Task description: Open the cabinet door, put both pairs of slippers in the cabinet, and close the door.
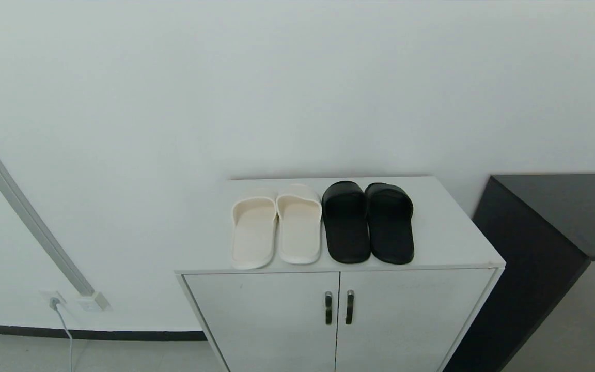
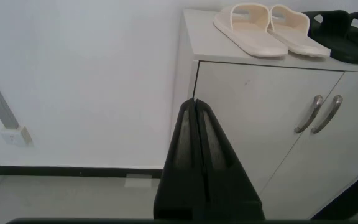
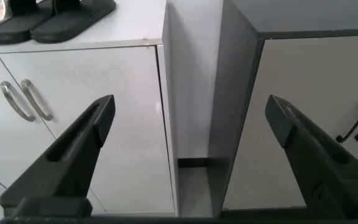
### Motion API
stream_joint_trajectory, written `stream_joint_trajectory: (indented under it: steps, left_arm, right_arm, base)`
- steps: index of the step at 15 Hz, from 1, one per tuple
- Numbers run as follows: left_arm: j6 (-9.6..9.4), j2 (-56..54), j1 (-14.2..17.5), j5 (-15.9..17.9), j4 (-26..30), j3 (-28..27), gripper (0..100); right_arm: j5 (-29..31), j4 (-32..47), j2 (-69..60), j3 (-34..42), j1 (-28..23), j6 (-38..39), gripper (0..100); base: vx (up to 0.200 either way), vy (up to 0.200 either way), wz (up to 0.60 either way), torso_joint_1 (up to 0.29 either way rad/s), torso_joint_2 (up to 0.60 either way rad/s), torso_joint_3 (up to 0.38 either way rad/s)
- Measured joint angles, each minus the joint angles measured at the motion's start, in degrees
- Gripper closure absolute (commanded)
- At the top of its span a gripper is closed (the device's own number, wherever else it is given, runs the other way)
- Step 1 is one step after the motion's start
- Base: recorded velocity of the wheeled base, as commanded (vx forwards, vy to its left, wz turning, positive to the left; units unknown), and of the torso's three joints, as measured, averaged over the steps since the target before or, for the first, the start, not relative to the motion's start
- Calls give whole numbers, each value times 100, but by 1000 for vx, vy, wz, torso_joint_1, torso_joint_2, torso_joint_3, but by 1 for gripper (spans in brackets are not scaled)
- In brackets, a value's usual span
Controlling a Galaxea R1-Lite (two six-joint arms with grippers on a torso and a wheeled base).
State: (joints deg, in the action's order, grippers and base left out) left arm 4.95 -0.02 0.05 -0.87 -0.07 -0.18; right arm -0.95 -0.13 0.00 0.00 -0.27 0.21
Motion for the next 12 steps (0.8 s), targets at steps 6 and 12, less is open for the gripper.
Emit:
stream_joint_trajectory:
  steps: [6, 12]
  left_arm:
    - [-101, 0, 2, 44, 0, 0, 100]
    - [-57, 0, 2, 51, 5, 0, 100]
  right_arm:
    - [-110, 6, 0, 0, 0, -96, 0]
    - [-496, 18, 0, 0, 13, -329, 0]
  base:
    - [0, 0, 0, 0, 0, 0]
    - [0, 0, 0, 0, 0, 0]
